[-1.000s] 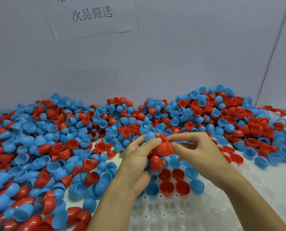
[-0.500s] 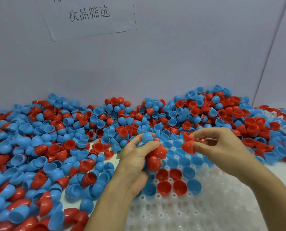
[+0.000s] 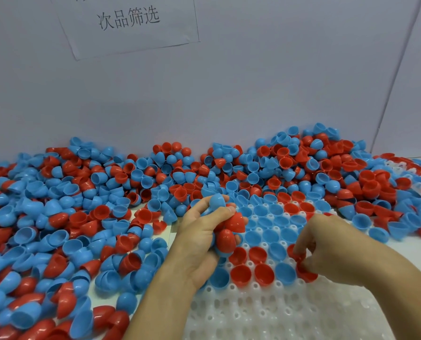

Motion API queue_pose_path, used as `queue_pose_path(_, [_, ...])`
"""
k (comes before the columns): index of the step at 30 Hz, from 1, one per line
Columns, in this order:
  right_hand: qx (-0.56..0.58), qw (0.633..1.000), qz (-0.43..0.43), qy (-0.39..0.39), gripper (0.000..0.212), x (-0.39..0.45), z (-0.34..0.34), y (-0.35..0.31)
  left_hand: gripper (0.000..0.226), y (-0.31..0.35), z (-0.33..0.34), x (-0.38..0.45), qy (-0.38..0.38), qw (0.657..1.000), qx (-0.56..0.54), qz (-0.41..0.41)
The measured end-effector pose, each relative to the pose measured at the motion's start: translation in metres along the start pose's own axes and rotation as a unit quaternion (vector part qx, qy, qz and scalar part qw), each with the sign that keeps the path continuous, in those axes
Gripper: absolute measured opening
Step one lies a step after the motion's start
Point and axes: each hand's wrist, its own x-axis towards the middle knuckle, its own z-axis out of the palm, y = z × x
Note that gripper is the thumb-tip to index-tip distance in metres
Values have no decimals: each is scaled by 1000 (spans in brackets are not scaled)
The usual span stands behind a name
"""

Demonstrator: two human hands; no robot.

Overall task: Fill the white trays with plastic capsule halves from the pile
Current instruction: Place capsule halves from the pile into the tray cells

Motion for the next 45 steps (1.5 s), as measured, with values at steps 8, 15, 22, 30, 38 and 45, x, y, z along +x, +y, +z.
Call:
queue_pose_path(8, [36, 999, -14, 13, 18, -1, -3, 4, 42, 0, 0, 0, -8, 1000, -4, 0])
queue_pose_path(15, [70, 997, -21, -4, 19, 2, -2, 7, 43, 2, 0, -1, -8, 1000, -7, -1])
queue_pose_path(22, [149, 982, -88, 71, 8, -1, -8, 7, 46, 3, 1, -3, -7, 1000, -7, -4])
queue_pose_path(30, [103, 986, -116, 63, 10, 10, 9, -15, 44, 4, 0, -5, -18, 1000, -4, -3])
queue_pose_path(38, [319, 901, -215, 198, 16, 7, 10, -41, 27, 1, 1, -4, -27, 999, 31, 10])
queue_pose_path(45, [352, 898, -211, 161, 14, 10, 16, -53, 36, -1, 2, -5, -53, 994, 85, 33])
